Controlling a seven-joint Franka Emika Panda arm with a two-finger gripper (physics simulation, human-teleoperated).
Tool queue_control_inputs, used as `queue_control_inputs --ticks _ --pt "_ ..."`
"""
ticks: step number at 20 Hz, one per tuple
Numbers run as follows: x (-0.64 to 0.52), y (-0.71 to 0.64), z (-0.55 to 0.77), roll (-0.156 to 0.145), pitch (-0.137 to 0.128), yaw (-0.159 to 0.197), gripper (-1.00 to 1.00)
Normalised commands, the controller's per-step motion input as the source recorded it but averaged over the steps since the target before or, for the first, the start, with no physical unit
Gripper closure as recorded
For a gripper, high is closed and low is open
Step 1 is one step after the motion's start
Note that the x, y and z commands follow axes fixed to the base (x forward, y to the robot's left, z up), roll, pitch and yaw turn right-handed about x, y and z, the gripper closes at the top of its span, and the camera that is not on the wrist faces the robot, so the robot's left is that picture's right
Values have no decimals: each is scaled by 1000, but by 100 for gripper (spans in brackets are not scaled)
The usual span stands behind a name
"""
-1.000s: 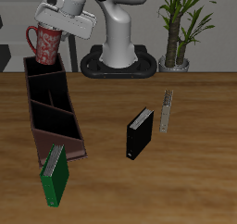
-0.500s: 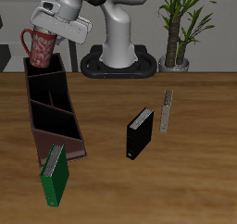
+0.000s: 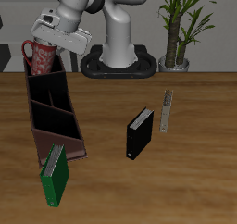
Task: Place the red mug into the right desk caddy's right compartment
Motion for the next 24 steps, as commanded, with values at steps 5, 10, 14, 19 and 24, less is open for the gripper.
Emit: queue_control_inputs --ticks 5,10,14,19,24 --pt "186 40 -177 19 22 -21 100" --pt "138 -20 -242 12 34 -33 100" --pt "124 -2 -358 6 57 -52 100" --pt "-88 69 -293 8 14 -35 100" --pt "-148 -72 -433 3 48 -61 100"
